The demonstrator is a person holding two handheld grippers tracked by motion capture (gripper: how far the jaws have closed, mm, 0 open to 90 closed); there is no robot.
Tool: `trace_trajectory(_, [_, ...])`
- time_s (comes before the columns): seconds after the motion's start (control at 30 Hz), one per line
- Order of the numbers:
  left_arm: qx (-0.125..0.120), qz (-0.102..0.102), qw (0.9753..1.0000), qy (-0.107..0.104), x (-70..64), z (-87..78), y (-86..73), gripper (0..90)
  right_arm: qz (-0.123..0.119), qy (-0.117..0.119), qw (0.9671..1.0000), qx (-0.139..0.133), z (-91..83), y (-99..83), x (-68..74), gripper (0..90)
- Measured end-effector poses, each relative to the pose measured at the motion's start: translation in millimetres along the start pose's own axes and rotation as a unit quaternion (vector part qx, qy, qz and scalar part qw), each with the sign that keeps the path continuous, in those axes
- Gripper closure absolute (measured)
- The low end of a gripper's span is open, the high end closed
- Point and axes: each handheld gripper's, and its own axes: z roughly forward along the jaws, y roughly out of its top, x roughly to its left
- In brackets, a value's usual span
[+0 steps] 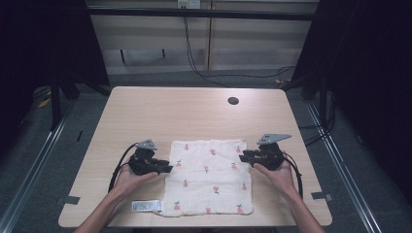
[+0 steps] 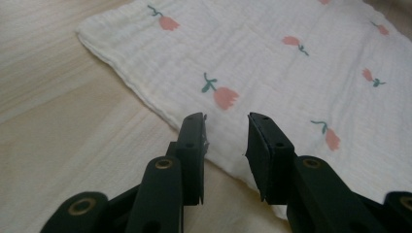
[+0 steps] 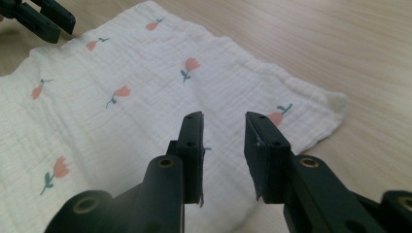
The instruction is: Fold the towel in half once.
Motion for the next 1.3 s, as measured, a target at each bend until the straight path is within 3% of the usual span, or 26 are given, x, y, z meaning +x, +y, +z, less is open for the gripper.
trace_trajectory(0.13, [-0.011,-0.010,0.9998,0.014,2.8,-0.5,7.2,66.3,0.008,-0.012,0.9999,0.000,-3.3,2.0,-9.9,68.4])
trace_trajectory(0.33, [-0.002,0.002,0.9999,0.013,6.3,15.3,16.7,72.7,0.032,-0.033,0.9989,0.010,0.4,5.7,-37.0,67.8])
trace_trajectory(0.47, [0.012,0.005,0.9998,0.017,8.1,20.3,15.3,73.6,0.036,-0.037,0.9985,0.021,13.4,12.4,-50.9,67.7])
trace_trajectory(0.63, [0.006,-0.001,0.9999,0.013,9.2,20.9,15.1,71.5,0.037,-0.048,0.9977,0.030,33.2,21.3,-61.4,66.6])
trace_trajectory(0.77, [0.007,-0.002,0.9998,0.017,11.1,18.6,16.7,68.7,0.040,-0.047,0.9972,0.041,45.6,23.7,-65.3,66.3])
trace_trajectory(0.9, [-0.007,-0.012,0.9996,0.025,18.7,12.3,21.9,67.6,0.041,-0.052,0.9967,0.048,54.9,23.0,-68.2,66.7])
trace_trajectory(1.17, [-0.026,-0.035,0.9981,0.043,39.2,6.8,28.0,66.2,0.045,-0.068,0.9951,0.057,59.9,21.5,-72.1,68.2])
trace_trajectory(1.3, [-0.016,-0.043,0.9979,0.046,45.2,14.2,25.4,65.2,0.041,-0.061,0.9958,0.054,60.6,21.1,-71.4,82.1])
